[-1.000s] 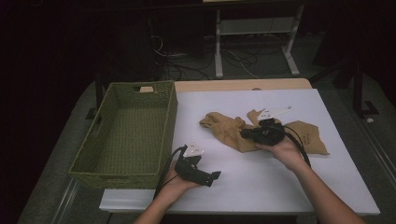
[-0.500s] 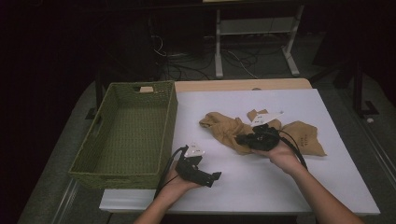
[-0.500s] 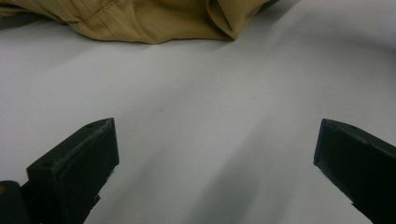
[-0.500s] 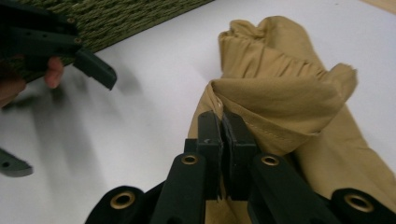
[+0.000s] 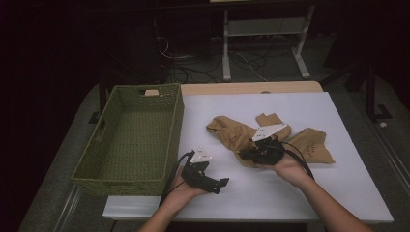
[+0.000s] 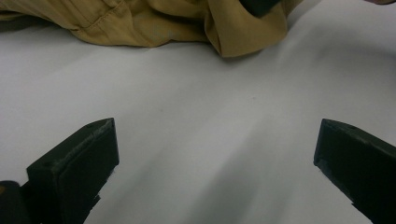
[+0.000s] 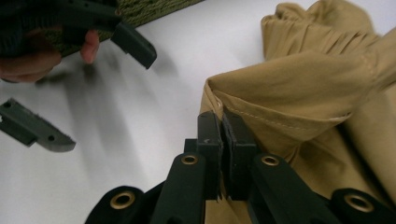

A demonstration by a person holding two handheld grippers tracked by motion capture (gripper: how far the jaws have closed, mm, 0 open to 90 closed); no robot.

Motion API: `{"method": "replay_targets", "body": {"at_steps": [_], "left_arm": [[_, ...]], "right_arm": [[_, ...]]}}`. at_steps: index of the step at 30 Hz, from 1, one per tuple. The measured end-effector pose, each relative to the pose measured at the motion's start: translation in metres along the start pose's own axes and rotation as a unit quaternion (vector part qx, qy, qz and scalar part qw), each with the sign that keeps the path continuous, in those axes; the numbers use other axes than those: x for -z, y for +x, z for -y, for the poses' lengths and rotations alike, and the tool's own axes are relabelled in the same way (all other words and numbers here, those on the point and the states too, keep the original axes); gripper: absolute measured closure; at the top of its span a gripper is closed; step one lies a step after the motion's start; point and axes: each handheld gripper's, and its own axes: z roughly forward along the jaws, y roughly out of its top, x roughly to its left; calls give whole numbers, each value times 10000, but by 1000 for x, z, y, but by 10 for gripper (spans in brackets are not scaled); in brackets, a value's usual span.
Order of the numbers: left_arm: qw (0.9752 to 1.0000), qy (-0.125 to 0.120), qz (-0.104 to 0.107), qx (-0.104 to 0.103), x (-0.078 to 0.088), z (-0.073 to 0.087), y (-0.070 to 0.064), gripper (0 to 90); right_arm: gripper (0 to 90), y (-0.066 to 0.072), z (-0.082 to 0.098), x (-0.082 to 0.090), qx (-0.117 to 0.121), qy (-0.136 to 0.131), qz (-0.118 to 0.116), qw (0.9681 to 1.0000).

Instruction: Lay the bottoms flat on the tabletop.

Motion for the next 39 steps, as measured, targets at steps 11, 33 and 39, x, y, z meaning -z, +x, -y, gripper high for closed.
{"method": "replay_targets", "body": {"at_steps": [11,33,39], "left_arm": [[10000,17,-1,15,-1,0,0,3],[10000,-71,0,46,4,0,0,3],[9999,-96,-9,46,5,0,0,2]], "right_arm": [[860,7,8,-4,129,198,-201,9995],[858,16,18,-13,273,570,-616,9961],[857,19,20,-14,329,651,-685,9950]]}}
